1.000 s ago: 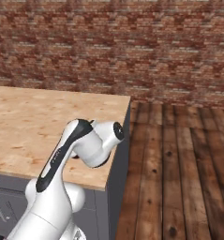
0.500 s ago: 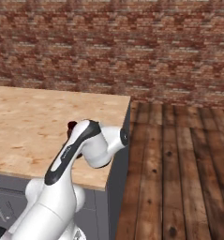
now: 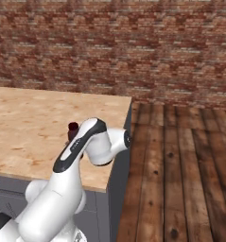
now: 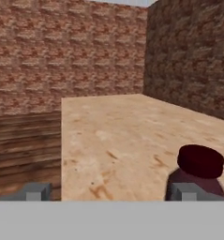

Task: Pick the juice from the counter and place it in the open cabinet.

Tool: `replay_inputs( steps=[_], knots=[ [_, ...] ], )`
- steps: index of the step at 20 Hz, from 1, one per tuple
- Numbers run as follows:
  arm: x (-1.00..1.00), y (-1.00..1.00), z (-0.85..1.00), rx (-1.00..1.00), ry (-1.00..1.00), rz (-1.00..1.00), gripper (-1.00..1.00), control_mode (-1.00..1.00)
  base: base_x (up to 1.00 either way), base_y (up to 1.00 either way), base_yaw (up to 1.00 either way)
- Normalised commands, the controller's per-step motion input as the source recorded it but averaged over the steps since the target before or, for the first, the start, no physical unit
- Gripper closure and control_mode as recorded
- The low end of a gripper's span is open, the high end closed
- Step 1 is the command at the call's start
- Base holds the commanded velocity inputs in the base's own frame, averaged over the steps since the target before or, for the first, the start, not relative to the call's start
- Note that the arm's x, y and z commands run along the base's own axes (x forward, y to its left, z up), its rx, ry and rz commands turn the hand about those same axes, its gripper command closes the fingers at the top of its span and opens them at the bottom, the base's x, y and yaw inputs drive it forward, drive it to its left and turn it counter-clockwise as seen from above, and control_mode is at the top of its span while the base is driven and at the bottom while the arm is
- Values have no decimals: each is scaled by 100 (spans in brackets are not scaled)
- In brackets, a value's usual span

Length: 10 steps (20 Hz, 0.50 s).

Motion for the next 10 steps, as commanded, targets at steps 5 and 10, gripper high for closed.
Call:
replay_inputs(
  steps=[5,10],
  knots=[
    [26,0,-15,3,4,0,-100,-100,0,0,0],
    [20,0,-21,0,2,0,-100,-100,0,0,0]
  ],
)
